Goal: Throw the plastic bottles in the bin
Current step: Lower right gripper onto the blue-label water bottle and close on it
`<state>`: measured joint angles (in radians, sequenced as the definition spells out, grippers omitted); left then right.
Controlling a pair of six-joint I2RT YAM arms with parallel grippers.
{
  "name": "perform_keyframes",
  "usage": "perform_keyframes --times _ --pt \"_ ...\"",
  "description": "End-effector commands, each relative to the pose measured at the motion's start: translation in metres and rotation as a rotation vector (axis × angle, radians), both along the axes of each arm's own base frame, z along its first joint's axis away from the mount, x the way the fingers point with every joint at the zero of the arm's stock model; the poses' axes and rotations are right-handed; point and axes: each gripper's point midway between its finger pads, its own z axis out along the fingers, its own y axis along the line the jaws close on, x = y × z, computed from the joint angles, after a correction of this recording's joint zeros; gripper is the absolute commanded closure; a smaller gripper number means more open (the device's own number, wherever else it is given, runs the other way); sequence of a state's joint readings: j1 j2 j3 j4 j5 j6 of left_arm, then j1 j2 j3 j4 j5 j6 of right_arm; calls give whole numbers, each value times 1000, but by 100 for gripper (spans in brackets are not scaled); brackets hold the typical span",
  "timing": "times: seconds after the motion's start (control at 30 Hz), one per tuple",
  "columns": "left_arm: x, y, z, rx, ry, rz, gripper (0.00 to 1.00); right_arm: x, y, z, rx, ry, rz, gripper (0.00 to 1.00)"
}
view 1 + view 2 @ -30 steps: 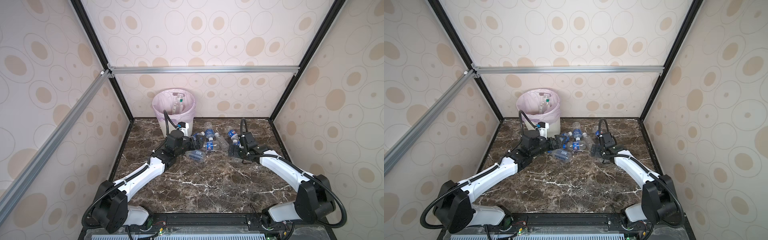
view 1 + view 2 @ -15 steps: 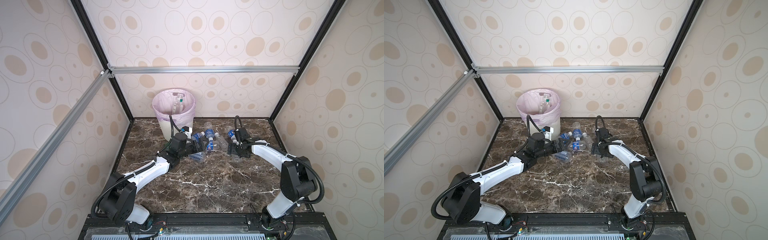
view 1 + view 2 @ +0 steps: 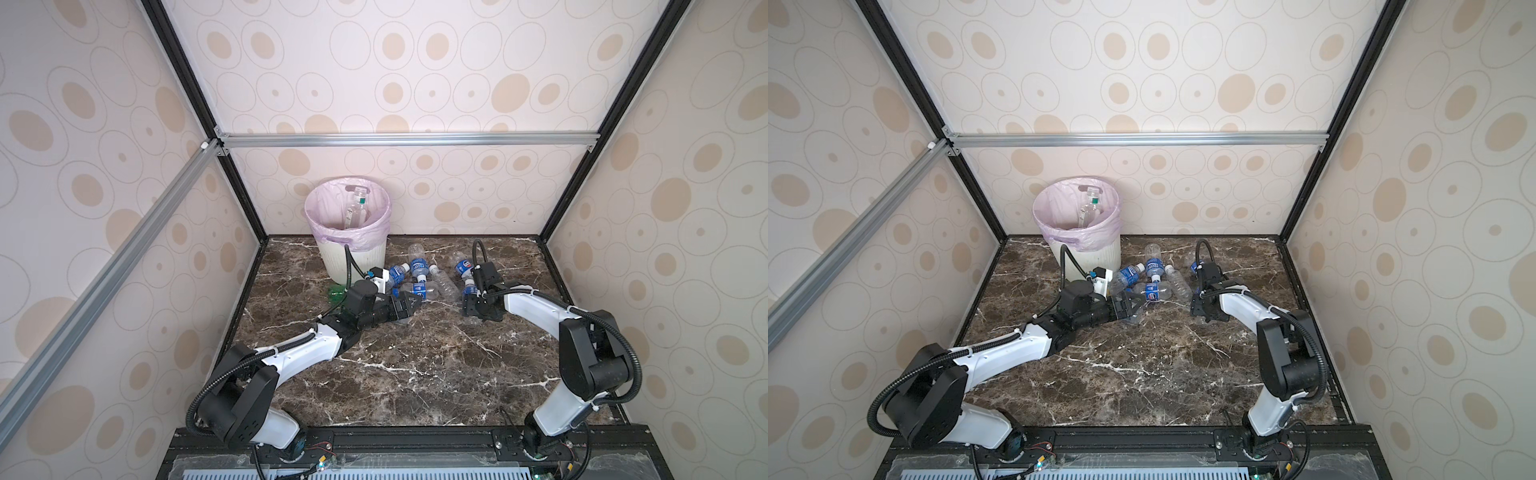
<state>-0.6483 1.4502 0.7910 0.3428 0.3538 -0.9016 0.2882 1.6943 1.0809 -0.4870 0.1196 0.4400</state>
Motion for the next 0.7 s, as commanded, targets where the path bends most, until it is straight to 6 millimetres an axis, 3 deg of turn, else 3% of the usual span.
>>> perform_keyframes --times 0.0,0.2,0.67 --pt "5 -18 21 -28 -64 -24 1 1 9 -11 37 8 33 33" --pt "-1 -41 23 -22 -58 -70 1 -7 10 -21 54 26 40 48" --pt "-10 -42 19 -74 -28 6 1 -54 19 -14 189 11 63 56"
